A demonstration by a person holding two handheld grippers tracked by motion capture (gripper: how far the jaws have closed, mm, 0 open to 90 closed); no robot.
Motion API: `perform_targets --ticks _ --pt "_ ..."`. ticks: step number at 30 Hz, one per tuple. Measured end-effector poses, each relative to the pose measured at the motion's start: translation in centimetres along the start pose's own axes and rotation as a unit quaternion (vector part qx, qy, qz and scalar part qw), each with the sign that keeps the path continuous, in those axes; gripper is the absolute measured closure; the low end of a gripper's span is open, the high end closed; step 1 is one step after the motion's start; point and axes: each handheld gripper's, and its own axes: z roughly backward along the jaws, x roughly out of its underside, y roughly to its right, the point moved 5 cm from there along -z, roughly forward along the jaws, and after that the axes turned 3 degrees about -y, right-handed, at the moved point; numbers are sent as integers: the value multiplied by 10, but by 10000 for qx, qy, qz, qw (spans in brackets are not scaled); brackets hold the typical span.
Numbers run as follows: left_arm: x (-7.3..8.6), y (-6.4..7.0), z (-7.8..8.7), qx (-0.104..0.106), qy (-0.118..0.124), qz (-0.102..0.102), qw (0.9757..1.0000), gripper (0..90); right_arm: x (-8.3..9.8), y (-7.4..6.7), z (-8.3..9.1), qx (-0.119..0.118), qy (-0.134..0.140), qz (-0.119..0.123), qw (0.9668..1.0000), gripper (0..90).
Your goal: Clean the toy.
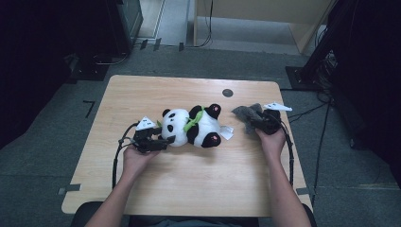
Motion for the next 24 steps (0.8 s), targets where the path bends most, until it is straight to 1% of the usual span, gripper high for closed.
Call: perform_targets --ticks 3,8,11,12,16,19,24 --pt "0 0 0 46 19 24 10000 282 -2 -5 4 38 17 53 10000 378" --pt "-1 -1 -1 139 51 90 9999 254 -5 -15 13 -109 93 67 9999 335" --pt "-1 -1 -1 202 62 107 9997 246 -5 -24 18 -198 113 111 9997 326" --pt "-1 -2 -1 250 65 109 9996 239 -5 -27 19 -230 128 142 9996 326" --pt "-1 -2 -1 330 99 152 9993 206 -7 -38 25 -341 113 209 9991 321" --pt "-2 -1 -1 343 126 139 9992 179 -8 -45 30 -399 122 249 9988 309" --pt "-2 -1 0 352 155 145 9992 153 -11 -54 37 -417 186 291 9985 290"
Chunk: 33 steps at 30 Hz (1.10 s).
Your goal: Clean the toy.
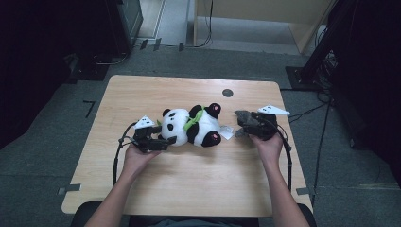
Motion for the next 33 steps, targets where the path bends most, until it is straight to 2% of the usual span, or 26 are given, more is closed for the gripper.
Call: perform_targets --ticks 5,12,15,20,26,30,32,33 --pt "0 0 1 16 -19 -6 10000 152 -2 -9 9 -6 109 18 9999 284" --pt "0 0 1 25 -29 9 10000 152 -1 -31 18 -130 151 157 9997 280" --pt "0 0 1 5 -47 -30 10000 154 0 -34 19 -113 150 227 9996 280" --pt "1 0 2 -33 -70 -54 10000 167 3 -23 21 12 131 163 9998 278" --pt "1 0 2 -61 -88 -80 9999 168 11 -6 28 -14 113 -15 9999 289" --pt "1 0 1 -69 -96 -79 9999 169 21 3 27 -61 102 102 9999 283" --pt "1 0 1 -75 -98 -79 9999 169 24 7 24 -182 52 -72 9998 252" --pt "1 1 1 -75 -98 -77 9999 169 24 9 23 -111 18 -85 9999 240"
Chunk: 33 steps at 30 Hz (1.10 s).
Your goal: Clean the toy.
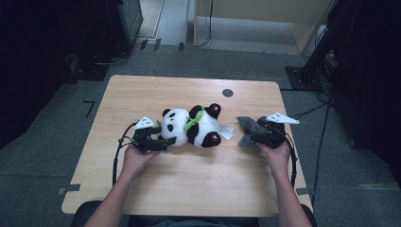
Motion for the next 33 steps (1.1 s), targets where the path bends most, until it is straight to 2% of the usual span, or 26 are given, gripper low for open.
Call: perform_targets --ticks 2,5,9,11,12,14,26,33 --pt "0 0 0 2 -4 1 10000 169 0 2 1 134 -91 -39 9999 228" --pt "0 0 0 2 -18 2 10000 171 0 1 4 137 -127 -96 9998 176" --pt "0 1 0 -14 -30 -5 10000 171 1 -5 7 278 -215 24 9994 139" --pt "0 1 0 -24 -21 -4 10000 171 0 -8 9 163 -135 -25 9998 140" --pt "0 1 0 -24 -20 0 10000 171 -2 -13 9 30 -36 -55 10000 142" --pt "0 1 0 -15 -19 10 10000 171 -4 -18 9 -4 26 18 10000 142" --pt "0 0 0 1 -14 49 10000 172 -9 -59 1 -287 76 337 9990 146" --pt "0 0 0 -6 -16 51 10000 172 -8 -83 -4 -500 58 534 9973 147"
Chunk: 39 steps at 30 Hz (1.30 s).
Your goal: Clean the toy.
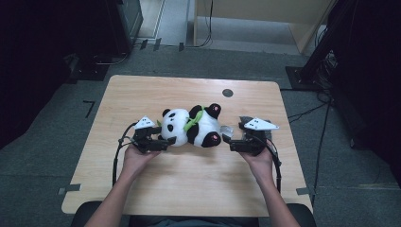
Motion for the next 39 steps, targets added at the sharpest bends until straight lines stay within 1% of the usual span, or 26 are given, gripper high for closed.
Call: perform_targets --ticks 4,7,10,14,18,20,22,23,26,27,30,34,36,39 --pt "0 0 0 -21 10 -1 10000 172 -1 -12 -5 -120 -31 95 9999 147" --pt "0 0 -1 -30 26 6 10000 172 -2 -17 -7 -187 9 155 9997 148" --pt "-1 0 -1 -19 48 33 10000 172 -3 -21 -6 -280 51 156 9995 149" --pt "-1 -1 -2 -17 62 53 10000 173 -5 -29 -7 -410 112 262 9988 148" --pt "-2 -1 -2 -54 88 78 9999 178 -4 -34 -20 -527 -12 381 9979 147" --pt "-2 -2 -2 -80 114 104 9998 210 -3 -35 -28 -535 -85 426 9976 139" --pt "-2 -4 -3 -66 159 150 9997 228 -3 -36 -38 -684 -93 547 9961 133" --pt "-2 -5 -3 -64 169 161 9997 229 -3 -37 -41 -722 -114 588 9956 131" --pt "-3 -6 -5 -41 213 179 9996 229 -3 -37 -53 -656 -218 782 9945 129" --pt "-4 -7 -6 -48 168 172 9997 228 -2 -36 -56 -621 -211 856 9942 129" --pt "-7 -8 -9 -71 121 111 9998 213 2 -34 -67 -671 -332 789 9941 131" --pt "-11 -10 -13 -43 130 149 9998 189 -2 -33 -73 -519 -337 917 9939 134" --pt "-13 -11 -14 -1 149 224 9996 189 -4 -32 -76 -461 -354 931 9940 145" --pt "-15 -14 -16 31 147 240 9996 191 -6 -29 -79 -362 -313 980 9940 201"
